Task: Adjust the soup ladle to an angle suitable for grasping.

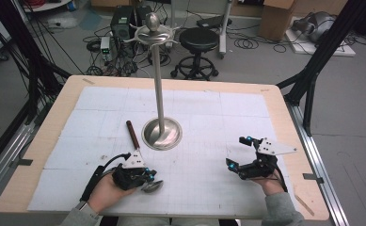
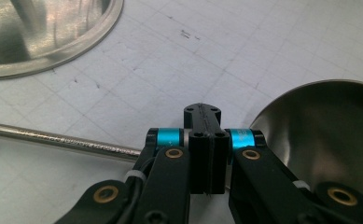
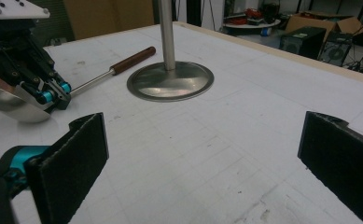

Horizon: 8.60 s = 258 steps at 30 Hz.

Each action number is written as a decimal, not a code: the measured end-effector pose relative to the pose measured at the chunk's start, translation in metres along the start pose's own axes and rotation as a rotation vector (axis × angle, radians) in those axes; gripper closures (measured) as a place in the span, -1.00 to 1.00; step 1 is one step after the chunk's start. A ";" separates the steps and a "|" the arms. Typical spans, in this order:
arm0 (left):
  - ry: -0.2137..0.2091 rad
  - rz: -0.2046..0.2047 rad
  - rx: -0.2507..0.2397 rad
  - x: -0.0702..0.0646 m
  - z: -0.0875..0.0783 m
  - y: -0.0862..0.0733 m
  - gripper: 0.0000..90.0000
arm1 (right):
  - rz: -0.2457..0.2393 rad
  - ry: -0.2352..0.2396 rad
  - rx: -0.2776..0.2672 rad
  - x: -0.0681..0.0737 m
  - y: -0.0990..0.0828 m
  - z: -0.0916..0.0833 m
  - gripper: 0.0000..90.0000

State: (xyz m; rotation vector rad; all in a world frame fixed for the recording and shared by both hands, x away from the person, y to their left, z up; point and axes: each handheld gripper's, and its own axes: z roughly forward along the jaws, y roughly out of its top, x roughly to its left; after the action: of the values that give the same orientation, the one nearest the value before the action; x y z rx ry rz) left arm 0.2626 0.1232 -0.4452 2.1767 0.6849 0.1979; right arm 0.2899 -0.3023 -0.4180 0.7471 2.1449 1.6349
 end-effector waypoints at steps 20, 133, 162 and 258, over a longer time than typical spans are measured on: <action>-0.055 0.023 0.034 0.011 -0.027 -0.019 0.99 | -0.002 0.001 0.003 0.000 0.000 0.000 -0.98; 0.083 -0.178 -0.022 0.043 -0.069 -0.028 0.99 | -0.007 0.007 0.043 0.001 -0.002 0.005 -0.98; 0.073 -0.149 0.169 0.032 -0.058 -0.025 1.00 | -0.006 0.006 0.040 0.001 -0.002 0.005 -0.98; 0.241 -0.351 0.024 0.126 -0.106 -0.068 0.99 | -0.016 0.009 0.065 0.001 -0.004 0.007 -0.98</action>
State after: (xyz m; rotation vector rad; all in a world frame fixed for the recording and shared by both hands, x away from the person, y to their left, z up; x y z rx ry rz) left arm 0.3028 0.2968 -0.4393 2.0326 1.1964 0.2699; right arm 0.2923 -0.2968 -0.4237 0.7412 2.2142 1.5701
